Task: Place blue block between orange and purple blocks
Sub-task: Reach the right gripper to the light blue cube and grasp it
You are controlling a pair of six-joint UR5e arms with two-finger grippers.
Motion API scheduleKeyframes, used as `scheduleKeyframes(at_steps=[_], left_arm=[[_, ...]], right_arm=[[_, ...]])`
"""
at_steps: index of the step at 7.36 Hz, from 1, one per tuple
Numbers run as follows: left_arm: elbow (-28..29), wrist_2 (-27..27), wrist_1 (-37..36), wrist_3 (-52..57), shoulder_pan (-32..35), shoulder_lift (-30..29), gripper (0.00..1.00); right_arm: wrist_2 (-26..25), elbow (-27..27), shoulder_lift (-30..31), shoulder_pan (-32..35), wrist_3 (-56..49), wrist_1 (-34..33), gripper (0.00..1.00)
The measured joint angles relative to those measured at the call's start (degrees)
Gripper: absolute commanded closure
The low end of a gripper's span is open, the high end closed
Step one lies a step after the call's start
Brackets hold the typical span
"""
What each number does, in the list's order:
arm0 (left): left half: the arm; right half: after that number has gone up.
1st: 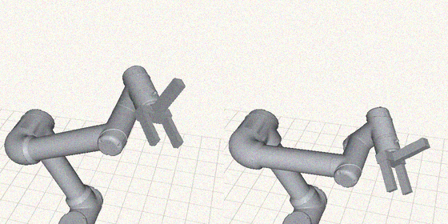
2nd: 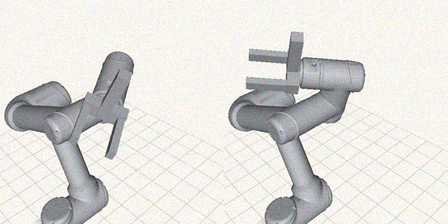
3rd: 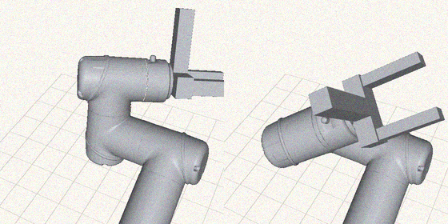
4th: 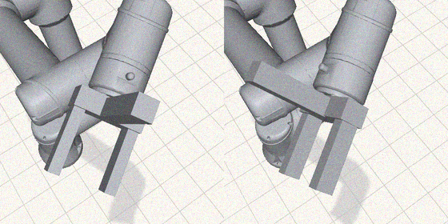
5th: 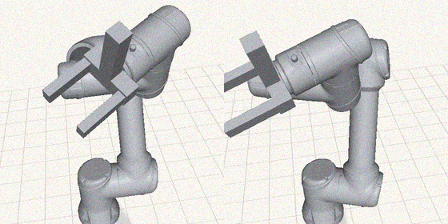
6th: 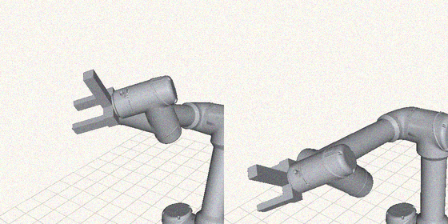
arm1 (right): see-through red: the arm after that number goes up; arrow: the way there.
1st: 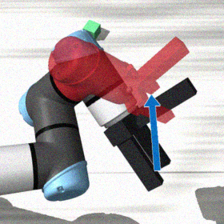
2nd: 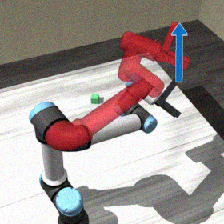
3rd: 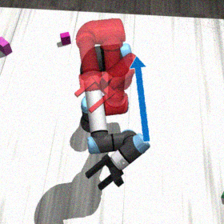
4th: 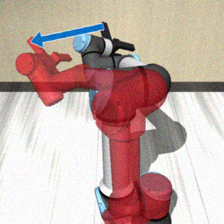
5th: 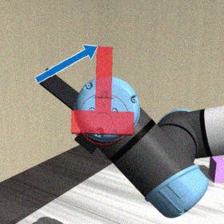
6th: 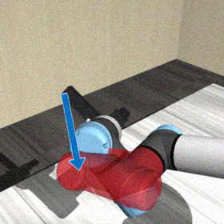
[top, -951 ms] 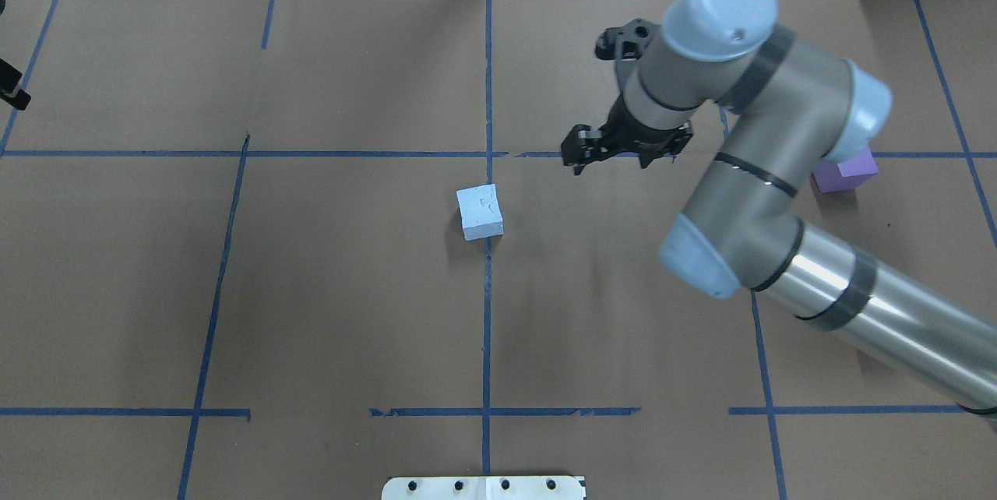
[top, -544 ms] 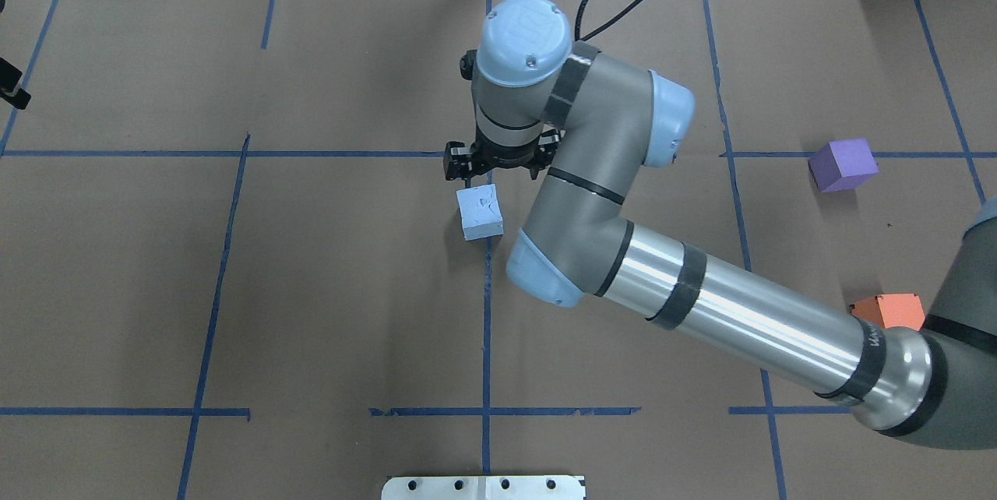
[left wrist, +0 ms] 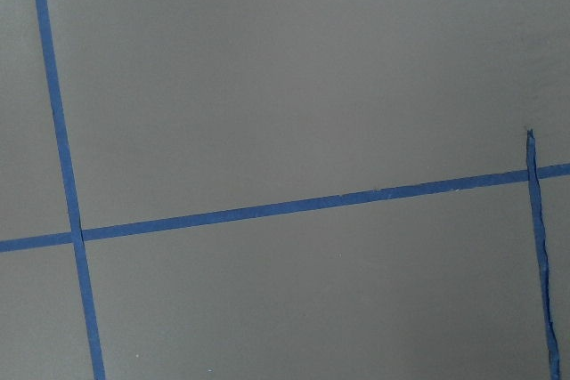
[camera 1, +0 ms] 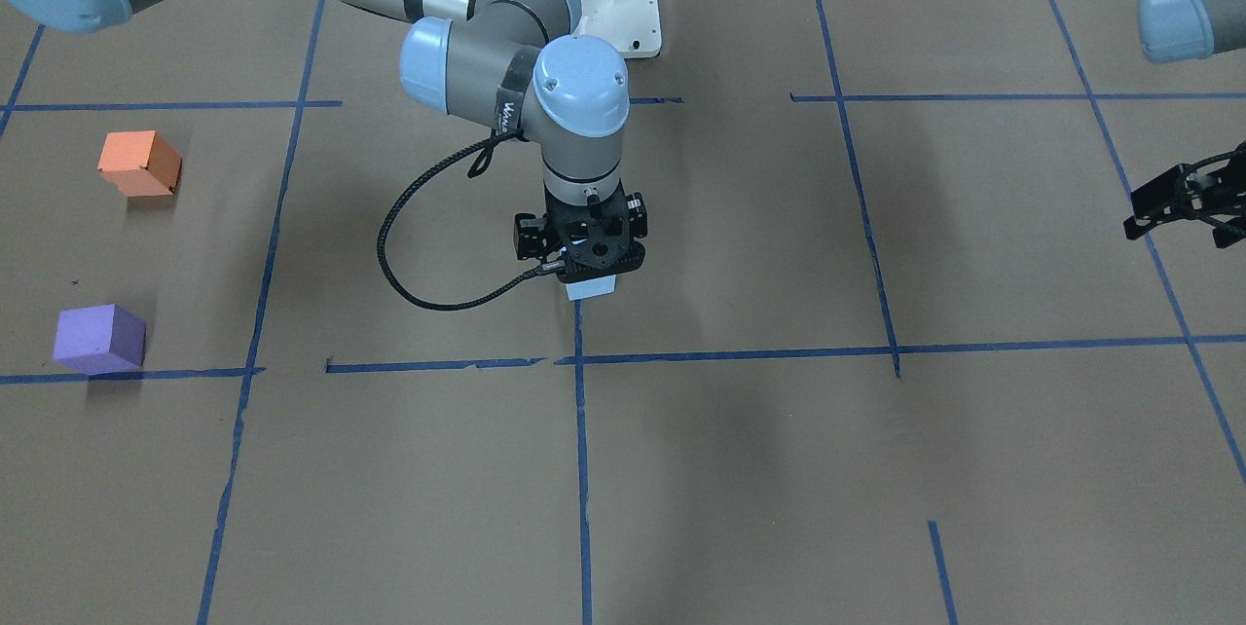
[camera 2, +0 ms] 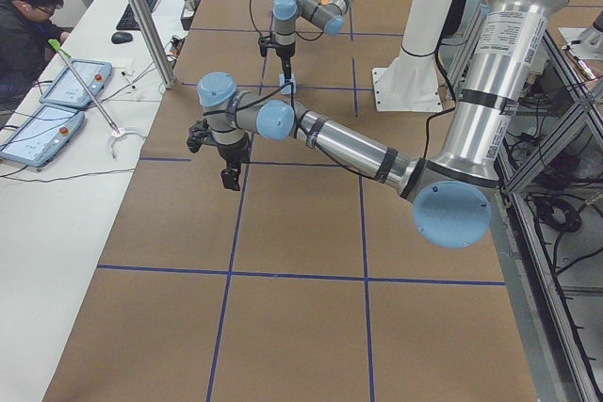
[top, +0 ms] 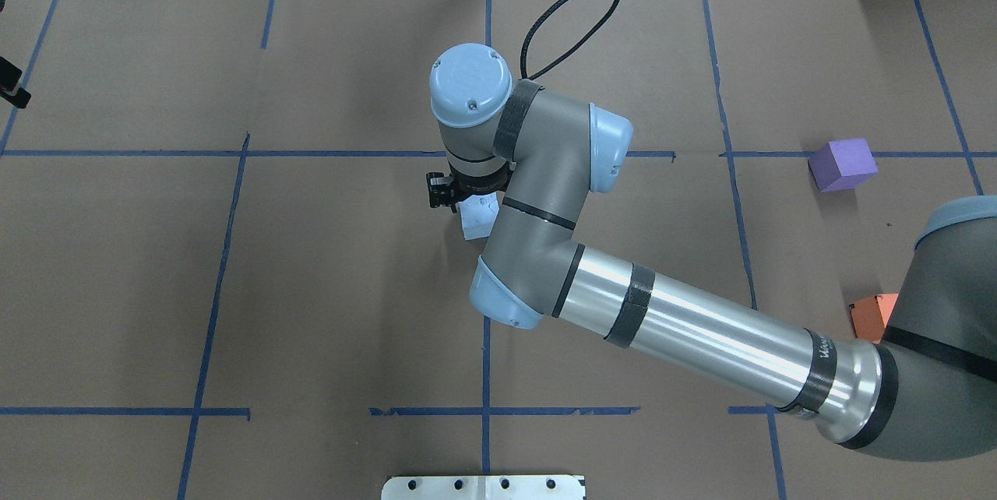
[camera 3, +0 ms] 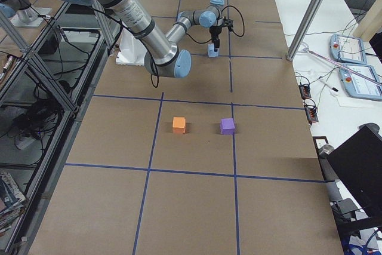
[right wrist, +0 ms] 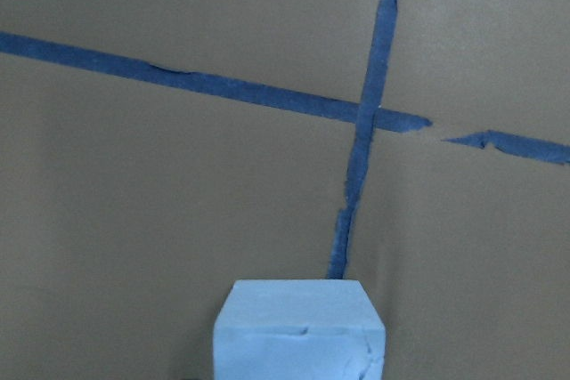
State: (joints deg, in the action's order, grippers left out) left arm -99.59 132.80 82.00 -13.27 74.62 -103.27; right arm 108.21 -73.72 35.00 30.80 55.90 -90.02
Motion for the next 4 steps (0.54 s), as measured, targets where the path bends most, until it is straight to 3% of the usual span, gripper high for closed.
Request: scheduleKeyframes(at_steps=[2,3,4], left_arm=[[0.06,0.00,0.00,0.00,-0.04,0.00,0.00],[0.07,0.00,0.00,0.00,-0.06,0.00,0.00],[0.12,0.00,0.00,-0.03,-0.04,0.00,0.00]], right_arm=[[-0.54,2.64,-0.02,-0.70,0.26,2.76,0.02],[-0.89,3.89,-0.09,-0.87,0.46,4.92,0.26],[-1.07,4.48,-0.12,-0.92,0.67,6.16,0.64]])
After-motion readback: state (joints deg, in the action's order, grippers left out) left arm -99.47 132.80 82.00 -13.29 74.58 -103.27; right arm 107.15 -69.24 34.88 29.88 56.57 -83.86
